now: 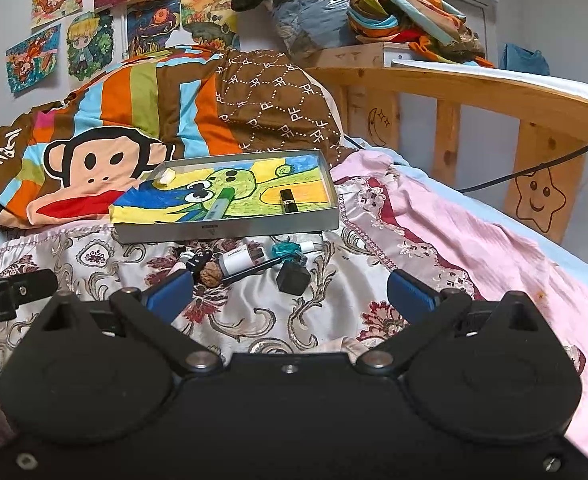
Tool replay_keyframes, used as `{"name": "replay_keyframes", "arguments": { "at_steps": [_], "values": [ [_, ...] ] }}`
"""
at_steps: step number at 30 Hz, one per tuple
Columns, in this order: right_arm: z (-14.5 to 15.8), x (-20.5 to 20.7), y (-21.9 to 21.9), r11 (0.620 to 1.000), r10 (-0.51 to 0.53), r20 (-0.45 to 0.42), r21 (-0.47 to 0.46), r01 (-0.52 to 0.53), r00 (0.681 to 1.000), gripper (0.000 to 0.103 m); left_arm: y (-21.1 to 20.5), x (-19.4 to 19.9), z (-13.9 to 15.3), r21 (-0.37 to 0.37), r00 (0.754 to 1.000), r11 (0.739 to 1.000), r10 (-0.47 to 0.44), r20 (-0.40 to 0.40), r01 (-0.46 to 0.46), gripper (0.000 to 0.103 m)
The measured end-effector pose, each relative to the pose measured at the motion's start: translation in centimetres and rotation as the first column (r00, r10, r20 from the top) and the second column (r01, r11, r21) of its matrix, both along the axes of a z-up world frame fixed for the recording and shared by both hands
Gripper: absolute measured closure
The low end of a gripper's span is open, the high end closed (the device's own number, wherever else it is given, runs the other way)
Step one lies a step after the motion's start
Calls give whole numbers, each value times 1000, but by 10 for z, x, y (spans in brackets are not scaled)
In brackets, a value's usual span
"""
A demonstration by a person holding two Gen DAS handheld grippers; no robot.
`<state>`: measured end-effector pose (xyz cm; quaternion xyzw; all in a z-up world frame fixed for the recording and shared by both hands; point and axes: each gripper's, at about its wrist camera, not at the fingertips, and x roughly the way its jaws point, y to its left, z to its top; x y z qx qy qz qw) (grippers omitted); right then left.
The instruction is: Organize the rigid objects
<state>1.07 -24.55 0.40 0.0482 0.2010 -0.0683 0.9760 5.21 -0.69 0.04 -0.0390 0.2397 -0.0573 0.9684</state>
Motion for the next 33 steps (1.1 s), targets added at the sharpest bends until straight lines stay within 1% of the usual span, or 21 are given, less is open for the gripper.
{"name": "replay_keyframes", "arguments": {
  "at_steps": [21,33],
  "values": [
    [-3,5,1,1000,-5,-12,-10,5,1000,0,0,2,-2,-2,1000,1000,6,0,-6,1],
    [-2,6,2,1000,10,-4,-27,-10,1000,0,-4,3,-5,5,1000,1000,15,-18,-15,1]
  ]
}}
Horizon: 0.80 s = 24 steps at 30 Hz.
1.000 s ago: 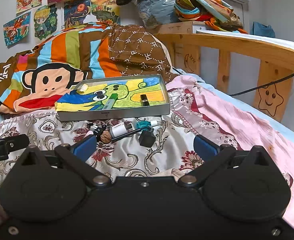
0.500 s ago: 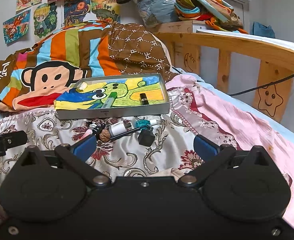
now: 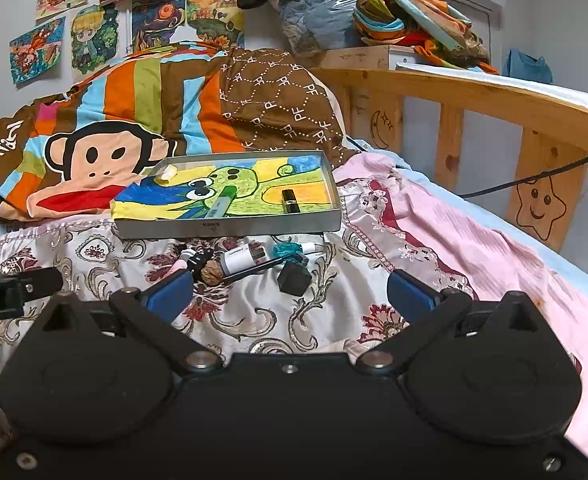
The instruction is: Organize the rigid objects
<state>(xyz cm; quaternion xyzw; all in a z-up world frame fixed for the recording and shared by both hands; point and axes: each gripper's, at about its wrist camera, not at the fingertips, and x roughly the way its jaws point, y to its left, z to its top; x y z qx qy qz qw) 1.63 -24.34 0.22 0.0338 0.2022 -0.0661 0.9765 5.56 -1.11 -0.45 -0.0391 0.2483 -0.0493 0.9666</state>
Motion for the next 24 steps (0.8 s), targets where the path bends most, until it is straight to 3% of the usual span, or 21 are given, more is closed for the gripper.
{"name": "replay_keyframes", "arguments": {
  "at_steps": [6,14,19,24],
  "values": [
    [0,12,-1,1000,14,-31,-3,-14,999,0,-3,10,-2,0,1000,1000,-8,-9,8,1],
    [-12,53,3,994,36,-84,-97,-44,996,0,-7,47,-17,9,998,999,-46,-36,46,1],
    [-27,88,-2,995,55,-134,-80,-66,990,0,-11,83,-33,31,994,996,-83,-73,86,1],
    [-41,120,-15,997,75,-162,-6,-77,984,0,-14,114,-44,-23,985,991,-136,-104,134,1]
  ]
}}
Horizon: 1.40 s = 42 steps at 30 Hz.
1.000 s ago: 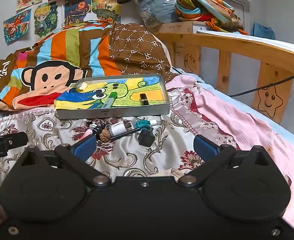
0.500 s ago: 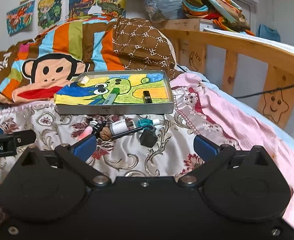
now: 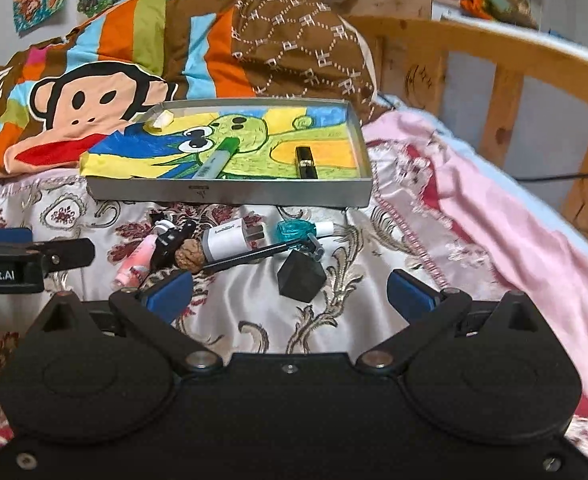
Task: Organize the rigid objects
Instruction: 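Grasp the pink bottle with the left tool while the right tool grasps the black cube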
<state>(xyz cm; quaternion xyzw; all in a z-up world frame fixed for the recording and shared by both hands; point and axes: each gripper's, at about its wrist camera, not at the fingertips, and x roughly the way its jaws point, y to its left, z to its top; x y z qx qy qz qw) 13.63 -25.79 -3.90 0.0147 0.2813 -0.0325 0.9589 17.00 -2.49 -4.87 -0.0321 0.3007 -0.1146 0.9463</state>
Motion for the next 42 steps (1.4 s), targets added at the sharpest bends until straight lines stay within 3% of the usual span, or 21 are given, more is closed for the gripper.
{"name": "replay_keyframes", "arguments": {
  "at_steps": [8,11,13,17,21,25,34,39,42],
  "values": [
    [-26,28,-22,995,25,-50,97,-20,998,0,-16,33,-21,16,985,987,-158,-63,159,3],
    [-32,33,-29,990,40,-47,140,-33,998,1,-18,41,-24,6,977,979,-204,-62,204,11],
    [-35,34,-33,985,41,-45,169,-33,998,1,-18,47,-26,-15,972,974,-226,-67,225,22],
    [-39,37,-38,977,60,-36,207,-52,998,10,-19,58,-32,-55,961,966,-258,-97,253,36],
    [-46,45,-40,971,85,-40,229,-74,996,15,-23,63,-41,-49,956,964,-266,-125,262,59],
    [-54,58,-40,969,89,-45,234,-76,995,18,-18,66,-48,-86,959,969,-244,-144,233,68],
    [-68,80,-37,967,91,-73,245,-71,993,19,-23,62,-51,-79,972,980,-191,-138,182,72],
    [-69,80,-43,955,61,-64,293,-39,996,29,-30,53,-49,-82,976,986,-158,-148,147,72],
    [-71,82,-48,945,53,-58,324,-31,997,34,-38,46,-47,-47,979,990,-135,-150,129,74]
  ]
}}
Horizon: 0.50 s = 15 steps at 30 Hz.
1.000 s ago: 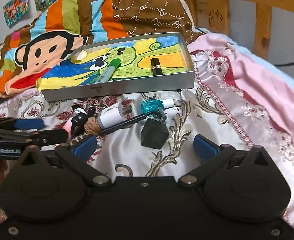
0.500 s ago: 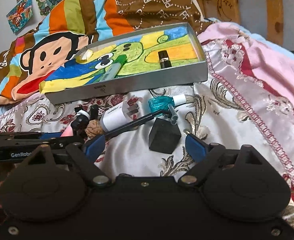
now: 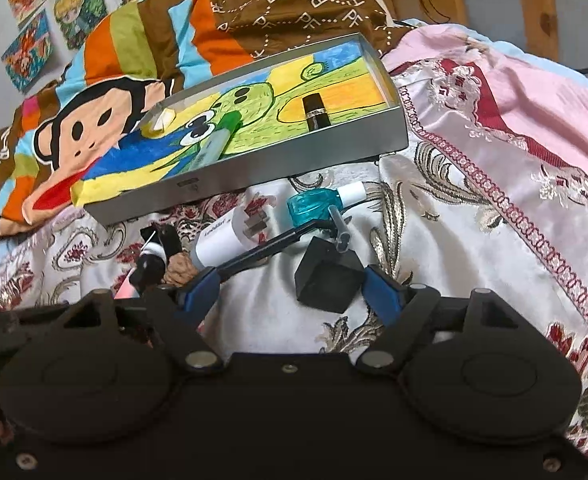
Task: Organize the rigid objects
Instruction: 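Grasp the pink bottle with the left tool while the right tool grasps the black cube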
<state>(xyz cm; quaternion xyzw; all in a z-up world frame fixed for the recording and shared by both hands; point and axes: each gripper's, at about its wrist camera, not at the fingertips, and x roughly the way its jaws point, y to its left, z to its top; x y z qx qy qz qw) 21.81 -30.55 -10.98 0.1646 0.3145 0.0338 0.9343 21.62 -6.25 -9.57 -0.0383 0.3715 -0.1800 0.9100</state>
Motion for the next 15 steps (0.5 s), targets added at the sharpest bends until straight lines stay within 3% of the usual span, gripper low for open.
{"name": "replay_keyframes", "arguments": {
  "at_steps": [1,6,9,15],
  "values": [
    [0,0,-1,1000,-2,1,4,2,1000,37,-3,-2,0,10,1000,1000,7,0,-7,75],
    [-3,2,-8,999,-46,-1,15,46,999,73,-11,-12,3,18,999,999,29,-26,-28,77],
    [-6,0,-12,998,-63,-12,29,63,998,76,-15,-19,5,21,999,999,37,-39,-37,78],
    [-1,-5,-2,999,-41,14,-33,42,999,84,-15,-32,10,6,995,997,75,-62,-75,78]
  ]
}}
